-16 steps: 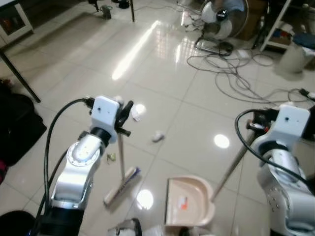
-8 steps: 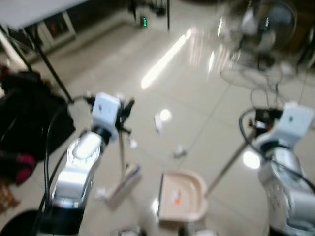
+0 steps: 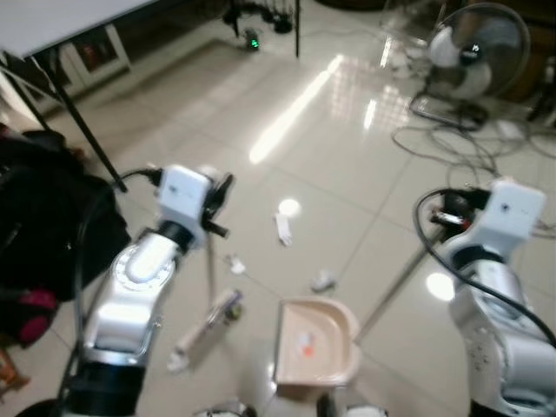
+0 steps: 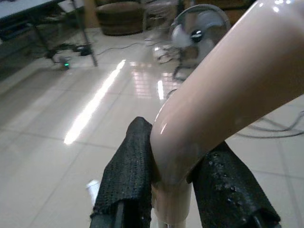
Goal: Sweep floor
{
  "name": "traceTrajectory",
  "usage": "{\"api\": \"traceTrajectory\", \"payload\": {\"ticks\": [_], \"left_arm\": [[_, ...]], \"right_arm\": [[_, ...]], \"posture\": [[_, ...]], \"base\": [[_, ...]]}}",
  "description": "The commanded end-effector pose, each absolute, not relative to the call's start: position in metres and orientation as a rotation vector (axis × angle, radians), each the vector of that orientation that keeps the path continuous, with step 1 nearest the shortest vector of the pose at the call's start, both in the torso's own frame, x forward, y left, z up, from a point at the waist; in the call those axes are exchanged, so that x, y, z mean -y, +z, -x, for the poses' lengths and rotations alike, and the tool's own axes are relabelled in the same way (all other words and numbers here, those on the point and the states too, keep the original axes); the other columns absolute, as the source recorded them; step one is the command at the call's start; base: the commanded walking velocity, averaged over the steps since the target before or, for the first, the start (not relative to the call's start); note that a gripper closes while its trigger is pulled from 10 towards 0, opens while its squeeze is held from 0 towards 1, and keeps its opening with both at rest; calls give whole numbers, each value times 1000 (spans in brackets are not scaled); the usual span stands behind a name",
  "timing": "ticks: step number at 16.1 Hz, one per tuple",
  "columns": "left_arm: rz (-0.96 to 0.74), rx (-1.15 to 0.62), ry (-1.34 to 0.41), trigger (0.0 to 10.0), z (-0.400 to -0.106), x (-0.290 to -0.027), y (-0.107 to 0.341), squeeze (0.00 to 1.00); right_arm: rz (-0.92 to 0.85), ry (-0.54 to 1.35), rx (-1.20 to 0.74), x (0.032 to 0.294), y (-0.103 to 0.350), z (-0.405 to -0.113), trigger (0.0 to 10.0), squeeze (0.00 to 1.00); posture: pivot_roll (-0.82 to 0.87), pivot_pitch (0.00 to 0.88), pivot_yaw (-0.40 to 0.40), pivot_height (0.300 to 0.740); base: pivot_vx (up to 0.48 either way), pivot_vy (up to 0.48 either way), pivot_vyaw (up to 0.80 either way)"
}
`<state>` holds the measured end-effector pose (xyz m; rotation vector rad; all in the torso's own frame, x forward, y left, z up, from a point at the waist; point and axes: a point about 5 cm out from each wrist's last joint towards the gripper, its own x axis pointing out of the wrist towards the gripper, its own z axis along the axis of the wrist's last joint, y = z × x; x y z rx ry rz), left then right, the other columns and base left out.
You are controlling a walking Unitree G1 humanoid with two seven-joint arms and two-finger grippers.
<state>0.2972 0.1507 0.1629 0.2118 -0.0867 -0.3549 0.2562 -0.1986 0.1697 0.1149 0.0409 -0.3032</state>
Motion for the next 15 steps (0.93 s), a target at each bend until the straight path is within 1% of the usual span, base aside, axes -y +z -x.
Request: {"api": "traceTrajectory", "payload": {"ticks": [1, 7, 9, 12, 15], "left_arm": [[-228, 133, -348, 10000, -297, -155, 174, 0], [-226, 138, -352, 10000, -299, -154, 175, 0], [-225, 138, -355, 10000, -298, -154, 174, 0], [-226, 140, -356, 10000, -299, -154, 175, 0], [-225, 135, -350, 10000, -299, -154, 174, 0]], "right_arm": [[-116, -297, 9, 195, 179, -256, 10000, 0], [-116, -299, 13, 197, 180, -257, 10000, 0], [-67, -286, -6, 195, 178, -257, 10000, 0], [-82, -288, -3, 195, 178, -258, 10000, 0], [-124, -301, 15, 196, 179, -257, 10000, 0]], "posture": [[-35, 132, 20, 740], [-37, 129, 24, 740], [-35, 129, 25, 740], [-34, 128, 27, 740], [-32, 130, 31, 740]], "base": [[398, 0, 0], [398, 0, 0], [396, 0, 0], [399, 0, 800], [381, 0, 0]]}}
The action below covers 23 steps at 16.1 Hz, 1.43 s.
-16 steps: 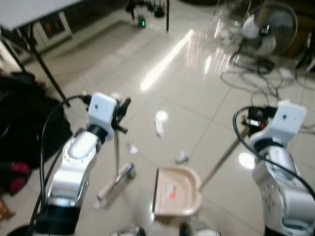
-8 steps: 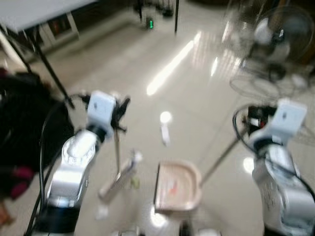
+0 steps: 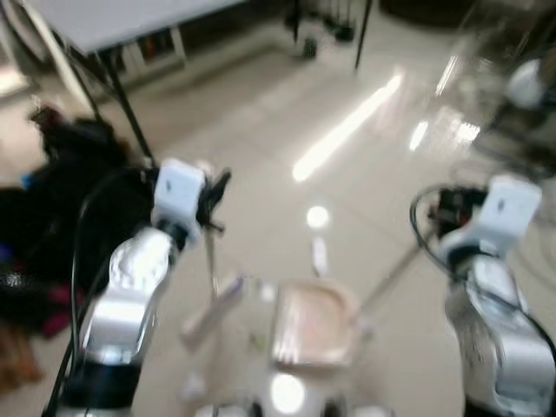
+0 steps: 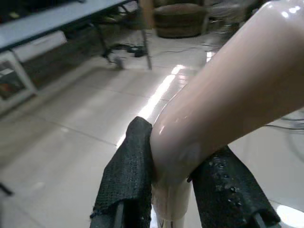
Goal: Sweep floor
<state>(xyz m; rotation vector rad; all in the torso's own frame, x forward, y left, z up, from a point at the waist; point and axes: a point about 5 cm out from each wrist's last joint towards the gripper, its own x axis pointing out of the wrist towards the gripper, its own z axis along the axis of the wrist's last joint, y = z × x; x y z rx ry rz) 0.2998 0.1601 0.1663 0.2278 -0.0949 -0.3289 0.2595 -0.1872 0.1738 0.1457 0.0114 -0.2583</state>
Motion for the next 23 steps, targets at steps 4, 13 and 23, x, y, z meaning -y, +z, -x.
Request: {"api": "traceTrajectory", "payload": {"ticks": [4, 13, 23], "left_arm": [[-227, 123, -331, 10000, -301, -156, 173, 0], [-183, 77, -251, 10000, -302, -166, 166, 0], [-179, 62, -271, 10000, -300, -163, 162, 0]], "right_arm": [[-120, -300, 12, 194, 178, -257, 10000, 0], [-132, -291, -31, 195, 163, -255, 10000, 0], [-137, -276, -52, 193, 158, -253, 10000, 0]], "posture": [[-34, 130, 33, 740], [-29, 116, 25, 740], [-30, 101, 27, 740]], "base": [[0, 0, 0], [0, 0, 0], [0, 0, 0]]}}
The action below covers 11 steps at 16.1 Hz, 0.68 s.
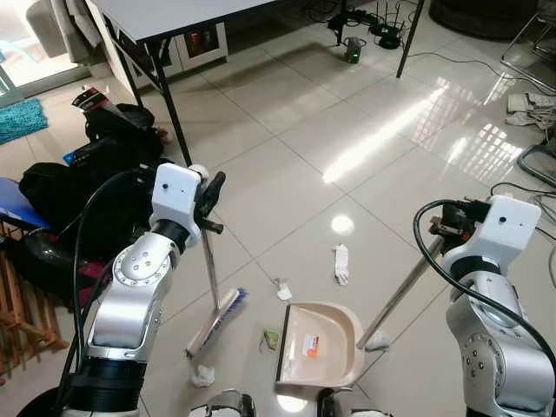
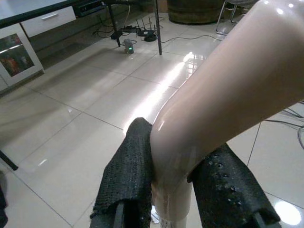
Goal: Sweep floor
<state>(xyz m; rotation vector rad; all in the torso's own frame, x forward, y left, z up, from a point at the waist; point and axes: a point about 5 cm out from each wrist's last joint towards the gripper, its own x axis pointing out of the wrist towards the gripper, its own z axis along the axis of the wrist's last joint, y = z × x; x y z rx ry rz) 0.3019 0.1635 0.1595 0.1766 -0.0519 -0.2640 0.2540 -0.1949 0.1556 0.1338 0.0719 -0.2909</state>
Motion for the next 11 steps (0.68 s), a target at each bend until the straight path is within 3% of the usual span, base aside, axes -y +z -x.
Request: {"api": "traceTrajectory", "payload": {"ticks": [1, 11], "left_arm": [[-177, 63, -274, 10000, -300, -162, 162, 0], [-173, 61, -280, 10000, -299, -161, 162, 0]], "right_arm": [[-137, -275, -52, 193, 159, -254, 10000, 0], [-138, -277, -53, 193, 159, -253, 10000, 0]], "posture": [[-31, 103, 28, 740], [-33, 116, 26, 740]], "base": [[0, 0, 0], [-251, 0, 0]]}}
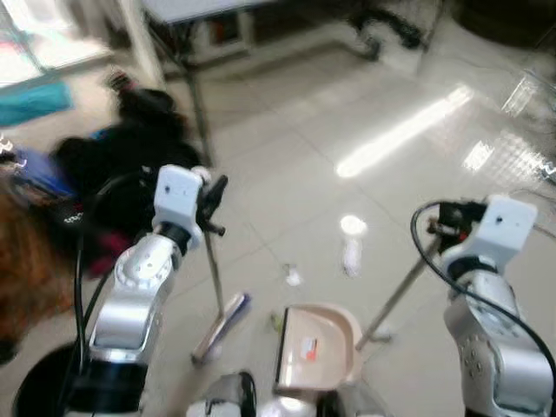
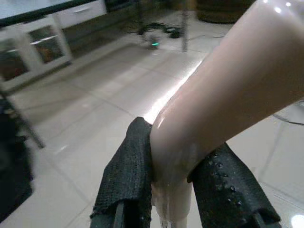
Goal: Sweep floor
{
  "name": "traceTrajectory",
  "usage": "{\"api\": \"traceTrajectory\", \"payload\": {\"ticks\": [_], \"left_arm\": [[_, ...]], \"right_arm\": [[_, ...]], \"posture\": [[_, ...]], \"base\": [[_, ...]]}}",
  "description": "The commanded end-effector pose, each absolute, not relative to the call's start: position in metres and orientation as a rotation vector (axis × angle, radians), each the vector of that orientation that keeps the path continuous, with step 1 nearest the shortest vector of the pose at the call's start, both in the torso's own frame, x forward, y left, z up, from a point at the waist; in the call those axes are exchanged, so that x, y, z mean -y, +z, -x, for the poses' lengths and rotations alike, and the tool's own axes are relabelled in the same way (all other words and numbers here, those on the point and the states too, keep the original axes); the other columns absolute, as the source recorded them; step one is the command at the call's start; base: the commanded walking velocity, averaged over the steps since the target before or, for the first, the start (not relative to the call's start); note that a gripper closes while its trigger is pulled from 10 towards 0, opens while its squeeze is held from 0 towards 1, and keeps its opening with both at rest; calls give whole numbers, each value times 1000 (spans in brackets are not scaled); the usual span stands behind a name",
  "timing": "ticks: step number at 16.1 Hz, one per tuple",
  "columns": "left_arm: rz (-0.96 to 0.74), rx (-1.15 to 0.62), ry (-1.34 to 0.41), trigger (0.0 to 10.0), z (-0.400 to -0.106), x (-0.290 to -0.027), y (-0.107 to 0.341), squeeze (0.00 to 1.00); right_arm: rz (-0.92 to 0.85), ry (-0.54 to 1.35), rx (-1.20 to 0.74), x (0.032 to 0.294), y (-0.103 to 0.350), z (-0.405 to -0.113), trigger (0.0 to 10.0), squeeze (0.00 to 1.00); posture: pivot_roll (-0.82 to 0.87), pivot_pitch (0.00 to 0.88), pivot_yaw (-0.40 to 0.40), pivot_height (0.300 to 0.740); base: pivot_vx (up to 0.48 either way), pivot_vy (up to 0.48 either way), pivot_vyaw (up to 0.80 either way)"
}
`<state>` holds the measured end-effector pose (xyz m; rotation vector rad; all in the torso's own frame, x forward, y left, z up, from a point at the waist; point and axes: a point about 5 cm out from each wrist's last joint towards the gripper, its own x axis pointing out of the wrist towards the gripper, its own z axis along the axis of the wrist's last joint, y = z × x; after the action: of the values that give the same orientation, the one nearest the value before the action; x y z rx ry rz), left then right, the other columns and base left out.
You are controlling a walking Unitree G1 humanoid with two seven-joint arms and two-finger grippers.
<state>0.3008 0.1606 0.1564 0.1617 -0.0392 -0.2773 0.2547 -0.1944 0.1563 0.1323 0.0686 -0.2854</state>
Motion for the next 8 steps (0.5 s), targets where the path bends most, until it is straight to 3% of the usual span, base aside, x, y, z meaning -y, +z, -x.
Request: {"api": "traceTrajectory", "payload": {"ticks": [1, 6, 8], "left_arm": [[-172, 62, -280, 10000, -300, -161, 162, 0], [-174, 60, -276, 10000, -299, -162, 162, 0], [-174, 49, -266, 10000, -299, -163, 161, 0]], "right_arm": [[-137, -276, -53, 193, 159, -253, 10000, 0], [-135, -276, -54, 193, 160, -253, 10000, 0], [-135, -274, -54, 193, 160, -253, 10000, 0]], "posture": [[-34, 118, 25, 740], [-33, 127, 20, 740], [-32, 130, 17, 740]], "base": [[-281, 0, 0], [-271, 0, 0], [0, 0, 0]]}}
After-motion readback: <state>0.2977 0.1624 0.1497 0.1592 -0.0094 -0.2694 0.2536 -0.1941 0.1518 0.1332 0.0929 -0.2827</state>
